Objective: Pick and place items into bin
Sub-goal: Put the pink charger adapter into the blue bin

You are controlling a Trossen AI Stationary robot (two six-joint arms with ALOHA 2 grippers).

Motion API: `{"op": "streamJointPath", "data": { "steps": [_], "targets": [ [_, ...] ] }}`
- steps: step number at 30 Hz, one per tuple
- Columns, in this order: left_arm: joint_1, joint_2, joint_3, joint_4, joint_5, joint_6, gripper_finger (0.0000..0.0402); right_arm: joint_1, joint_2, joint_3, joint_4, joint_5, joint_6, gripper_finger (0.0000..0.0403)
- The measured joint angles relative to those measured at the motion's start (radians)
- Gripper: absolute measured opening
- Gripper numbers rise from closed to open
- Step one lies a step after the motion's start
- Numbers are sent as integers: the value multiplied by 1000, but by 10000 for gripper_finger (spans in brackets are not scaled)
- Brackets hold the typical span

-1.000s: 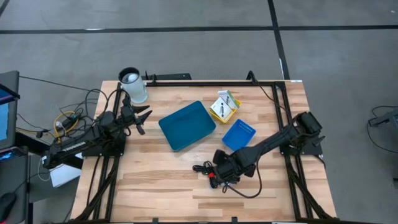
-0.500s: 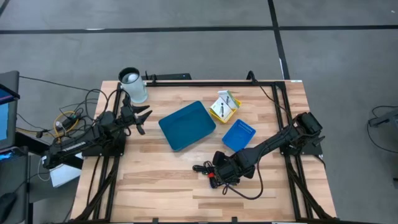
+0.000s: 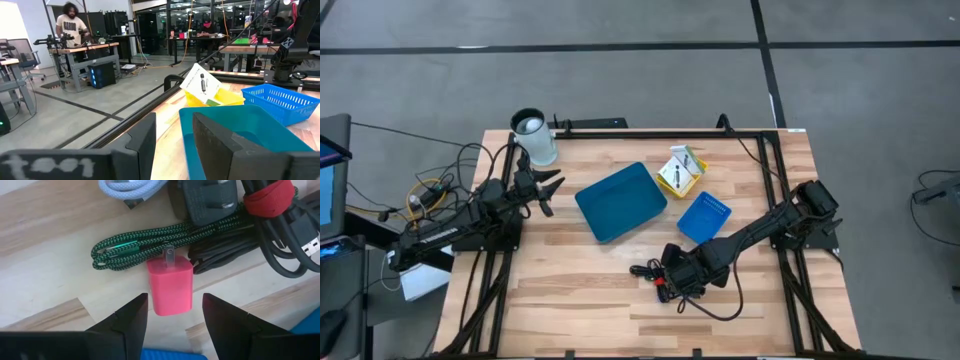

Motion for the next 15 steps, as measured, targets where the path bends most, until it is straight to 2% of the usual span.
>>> {"op": "streamJointPath", "data": {
  "steps": [15],
  "targets": [
    [0,0,0,0,0,0,119,-2,1,0,5,-15,0,182]
  ]
}}
